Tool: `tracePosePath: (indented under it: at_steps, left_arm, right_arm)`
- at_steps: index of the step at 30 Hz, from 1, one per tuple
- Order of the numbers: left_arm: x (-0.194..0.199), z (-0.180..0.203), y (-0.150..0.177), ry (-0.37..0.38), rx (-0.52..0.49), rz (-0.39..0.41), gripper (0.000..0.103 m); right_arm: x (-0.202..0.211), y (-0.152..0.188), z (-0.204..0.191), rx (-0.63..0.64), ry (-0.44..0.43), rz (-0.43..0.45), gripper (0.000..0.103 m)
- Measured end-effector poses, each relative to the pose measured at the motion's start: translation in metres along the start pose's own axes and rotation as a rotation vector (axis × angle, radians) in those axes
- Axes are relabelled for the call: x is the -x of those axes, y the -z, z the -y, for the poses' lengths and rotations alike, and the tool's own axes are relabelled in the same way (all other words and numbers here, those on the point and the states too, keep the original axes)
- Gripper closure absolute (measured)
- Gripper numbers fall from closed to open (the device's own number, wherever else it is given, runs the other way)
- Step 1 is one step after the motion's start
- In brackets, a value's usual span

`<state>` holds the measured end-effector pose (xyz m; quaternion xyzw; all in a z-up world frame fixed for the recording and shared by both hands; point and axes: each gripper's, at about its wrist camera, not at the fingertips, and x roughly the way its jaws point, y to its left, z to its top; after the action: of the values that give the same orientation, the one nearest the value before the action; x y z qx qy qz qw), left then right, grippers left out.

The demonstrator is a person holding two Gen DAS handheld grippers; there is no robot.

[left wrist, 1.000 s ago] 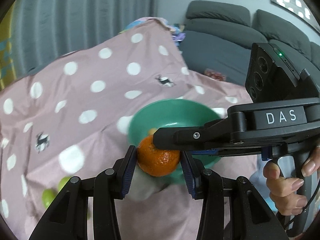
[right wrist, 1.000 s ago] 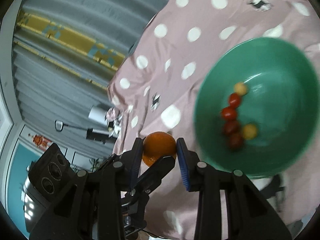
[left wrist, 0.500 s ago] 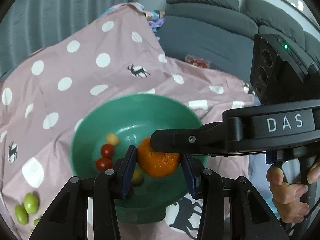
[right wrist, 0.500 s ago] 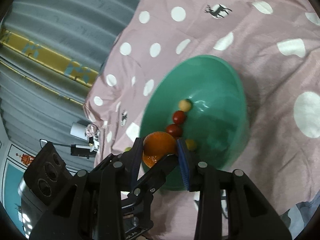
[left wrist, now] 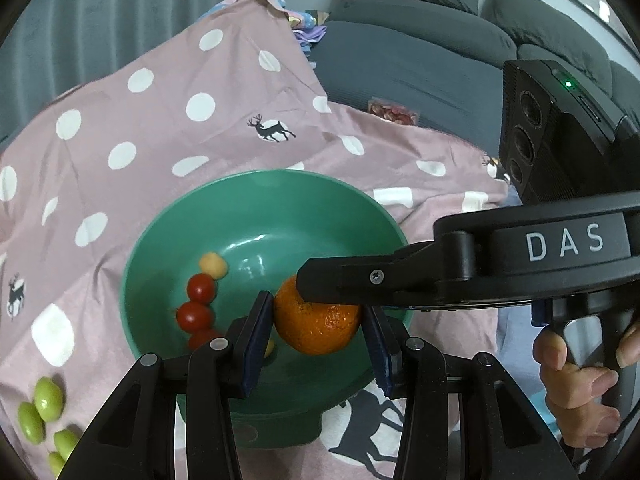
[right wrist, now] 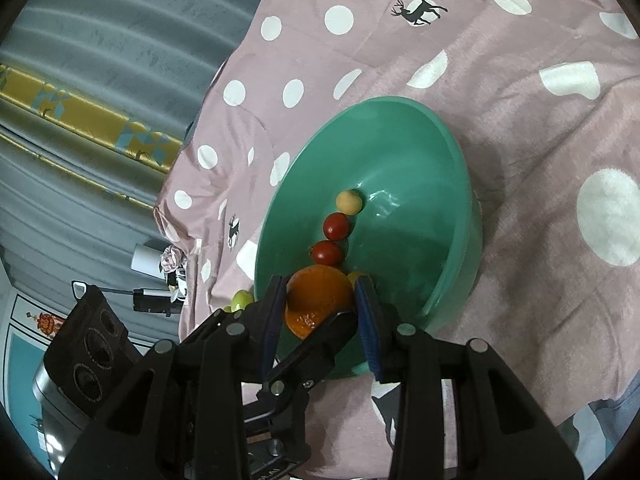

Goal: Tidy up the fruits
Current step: 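Lower the orange into the teal bowl and open both tools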

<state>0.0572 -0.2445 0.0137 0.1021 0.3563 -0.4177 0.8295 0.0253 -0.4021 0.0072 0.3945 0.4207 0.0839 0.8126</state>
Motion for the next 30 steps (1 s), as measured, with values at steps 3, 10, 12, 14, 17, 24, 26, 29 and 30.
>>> tracePosePath:
  at_steps: [3, 10, 12, 14, 17, 24, 26, 29, 30]
  left_arm:
    - [-0.003, -0.006, 0.0, 0.025, 0.017, 0.005, 0.058]
    - [-0.001, -0.006, 0.001, 0.01, 0.003, 0.02, 0.058]
    - [0.0, -0.007, 0.002, 0.012, 0.012, 0.016, 0.058]
    - [0.003, -0.008, 0.002, 0.011, 0.019, 0.014, 0.058]
    - [0.008, -0.009, 0.003, -0.016, 0.025, 0.0, 0.041]
    - [0.023, -0.023, 0.013, -0.023, 0.092, -0.048, 0.036]
    - [0.028, -0.031, 0.019, -0.025, 0.126, -0.064, 0.036]
    - [0.041, -0.045, 0.03, -0.056, 0.179, -0.053, 0.017]
    - [0.047, -0.049, 0.035, -0.082, 0.192, -0.033, 0.015]
  right_arm:
    - [-0.002, -0.001, 0.0, 0.003, 0.011, 0.001, 0.066]
    - [-0.004, -0.002, -0.002, -0.017, 0.012, 0.0, 0.065]
    - [-0.004, -0.001, -0.003, -0.022, 0.017, -0.001, 0.065]
    - [-0.004, 0.001, -0.008, -0.006, 0.02, -0.002, 0.064]
    - [0.0, 0.005, -0.015, 0.013, 0.017, 0.006, 0.061]
    - [0.012, 0.015, -0.031, 0.025, -0.031, 0.045, 0.032]
    - [0.01, 0.018, -0.037, 0.032, -0.027, 0.041, 0.028]
    - [0.008, 0.024, -0.047, 0.058, -0.023, 0.033, 0.023]
    - [0.007, 0.027, -0.05, 0.066, -0.022, 0.034, 0.023]
